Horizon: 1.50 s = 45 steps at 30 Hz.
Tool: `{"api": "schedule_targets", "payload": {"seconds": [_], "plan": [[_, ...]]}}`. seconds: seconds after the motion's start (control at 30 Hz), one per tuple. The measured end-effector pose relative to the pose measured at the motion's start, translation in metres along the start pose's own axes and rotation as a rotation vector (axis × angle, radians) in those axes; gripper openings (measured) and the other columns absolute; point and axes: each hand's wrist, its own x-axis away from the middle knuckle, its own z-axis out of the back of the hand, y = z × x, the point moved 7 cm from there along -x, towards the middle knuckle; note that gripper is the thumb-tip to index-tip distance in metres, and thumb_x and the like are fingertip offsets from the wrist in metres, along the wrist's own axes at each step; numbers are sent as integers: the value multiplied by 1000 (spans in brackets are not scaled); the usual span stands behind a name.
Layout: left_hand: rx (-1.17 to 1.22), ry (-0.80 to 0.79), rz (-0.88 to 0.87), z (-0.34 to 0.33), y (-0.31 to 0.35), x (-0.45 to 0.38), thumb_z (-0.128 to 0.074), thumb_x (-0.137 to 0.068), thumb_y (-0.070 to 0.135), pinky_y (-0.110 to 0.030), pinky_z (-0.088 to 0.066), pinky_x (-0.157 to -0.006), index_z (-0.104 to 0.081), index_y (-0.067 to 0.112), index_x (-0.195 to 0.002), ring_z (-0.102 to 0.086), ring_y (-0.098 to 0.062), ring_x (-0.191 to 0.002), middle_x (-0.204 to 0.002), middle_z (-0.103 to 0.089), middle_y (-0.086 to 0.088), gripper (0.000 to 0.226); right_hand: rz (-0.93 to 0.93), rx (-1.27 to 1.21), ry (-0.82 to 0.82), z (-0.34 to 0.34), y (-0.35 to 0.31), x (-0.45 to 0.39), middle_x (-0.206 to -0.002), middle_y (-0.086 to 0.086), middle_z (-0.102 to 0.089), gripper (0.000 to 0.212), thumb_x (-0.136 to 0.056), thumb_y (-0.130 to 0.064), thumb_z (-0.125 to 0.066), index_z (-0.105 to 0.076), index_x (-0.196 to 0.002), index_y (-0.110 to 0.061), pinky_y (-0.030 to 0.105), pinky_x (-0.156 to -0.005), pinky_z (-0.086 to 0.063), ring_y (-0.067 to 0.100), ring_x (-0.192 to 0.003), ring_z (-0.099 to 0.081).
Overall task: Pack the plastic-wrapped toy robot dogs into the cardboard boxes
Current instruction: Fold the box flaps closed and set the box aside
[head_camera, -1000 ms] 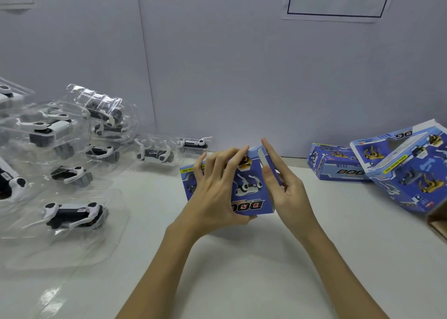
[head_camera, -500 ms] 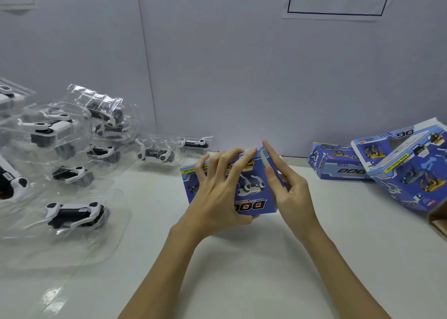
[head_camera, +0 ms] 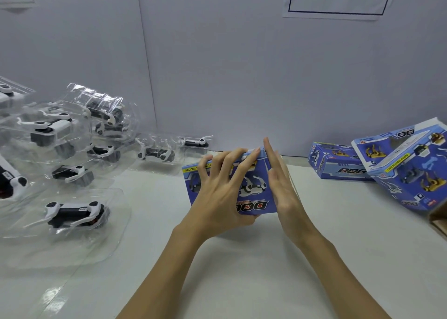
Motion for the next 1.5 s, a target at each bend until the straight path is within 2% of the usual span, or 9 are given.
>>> {"api": "schedule_targets", "payload": {"seconds": [0.07,0.2,0.3,0.37,0.57,0.93,1.17,1.33,1.5], "plan": [[-2,2,-5,0,0,-1,-84,-66,65,-60,-25,-117,-24,25,-162,-36,-27,-144,-158,-36,-3,120,-32,-56,-12,0,1,1,-171,-20,-15,51,-111,-38,-33,-25,-152,-67,28,-93,-59,11,-153,-34],[97,70,19,12,-6,-1,-76,-76,68,-62,-22,-118,-35,33,-161,-30,-25,-152,-166,-29,-2,100,-6,-202,55,17,-7,-1,-153,-20,-49,55,-110,-19,-47,-34,-158,-44,30,-93,-59,5,-144,-46],[198,98,94,22,-11,-1,-70,-81,70,-56,-28,-116,-40,51,-155,-26,-19,-153,-166,-27,1,82,74,-106,116,20,-18,0,-147,-4,-59,41,-108,-26,-49,-52,-149,-22,37,-95,-60,19,-136,-57],[159,83,114,23,-9,-2,-68,-81,71,-54,-33,-111,-41,54,-153,-30,-20,-150,-163,-29,0,78,58,-107,141,14,-17,0,-139,1,-66,40,-108,-32,-47,-58,-144,-17,34,-89,-62,24,-128,-64],[138,78,146,23,-7,-2,-69,-79,70,-44,-31,-107,-47,52,-146,-34,-23,-146,-160,-32,-1,73,35,-105,149,13,-16,0,-137,-2,-67,47,-103,-36,-46,-58,-146,-20,24,-79,-62,21,-127,-65],[121,82,148,19,-4,-4,-69,-78,71,-49,-33,-103,-48,54,-143,-31,-20,-147,-159,-31,-1,70,27,-98,159,11,-18,1,-128,-9,-71,43,-103,-35,-43,-56,-144,-30,24,-74,-62,15,-122,-67],[93,58,139,17,-2,-3,-62,-84,74,-53,-31,-107,-36,59,-151,-28,-22,-149,-163,-27,-4,73,27,-35,95,10,-16,3,-142,-5,-61,47,-102,-39,-37,-47,-148,-39,21,-76,-61,13,-132,-59],[109,46,142,18,-5,-1,-66,-85,70,-56,-31,-108,-43,55,-150,-28,-23,-149,-164,-25,-4,71,77,39,72,8,-20,2,-150,-7,-56,49,-107,-34,-39,-44,-156,-30,30,-89,-62,16,-141,-51],[155,24,165,18,0,-4,-73,-82,65,-55,-28,-110,-52,51,-143,-26,-21,-151,-164,-25,-3,66,-57,-197,0,18,-12,-2,-144,1,-63,51,-101,-30,-50,-53,-151,-25,30,-87,-61,25,-135,-58]]}}
